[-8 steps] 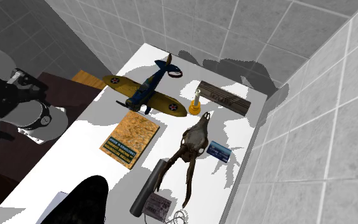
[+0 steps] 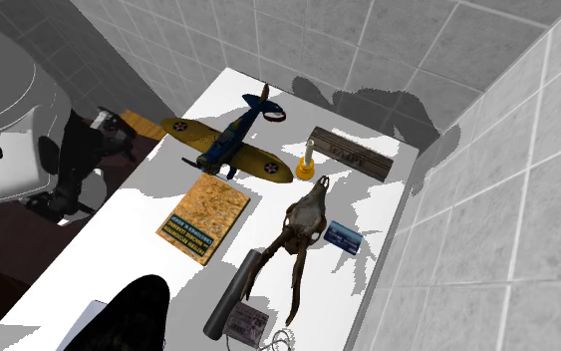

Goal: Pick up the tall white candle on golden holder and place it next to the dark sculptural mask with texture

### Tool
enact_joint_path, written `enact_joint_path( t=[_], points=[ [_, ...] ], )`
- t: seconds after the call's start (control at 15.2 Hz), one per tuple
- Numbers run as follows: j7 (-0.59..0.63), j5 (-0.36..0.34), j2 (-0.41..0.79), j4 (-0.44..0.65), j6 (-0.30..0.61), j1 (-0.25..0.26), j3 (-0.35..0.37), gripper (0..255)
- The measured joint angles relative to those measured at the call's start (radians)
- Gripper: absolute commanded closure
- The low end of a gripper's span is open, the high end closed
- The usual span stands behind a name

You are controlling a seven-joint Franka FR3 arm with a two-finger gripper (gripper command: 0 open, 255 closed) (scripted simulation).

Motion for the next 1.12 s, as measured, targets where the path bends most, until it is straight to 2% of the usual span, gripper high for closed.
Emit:
enact_joint_path(
  t=[0.53, 1.12],
  points=[
    [0.016, 0.034, 0.244, 0.119, 0.155, 0.059, 0.062, 0],
    [0.035, 0.027, 0.545, 0.356, 0.254, 0.111, 0.124, 0]
  ],
)
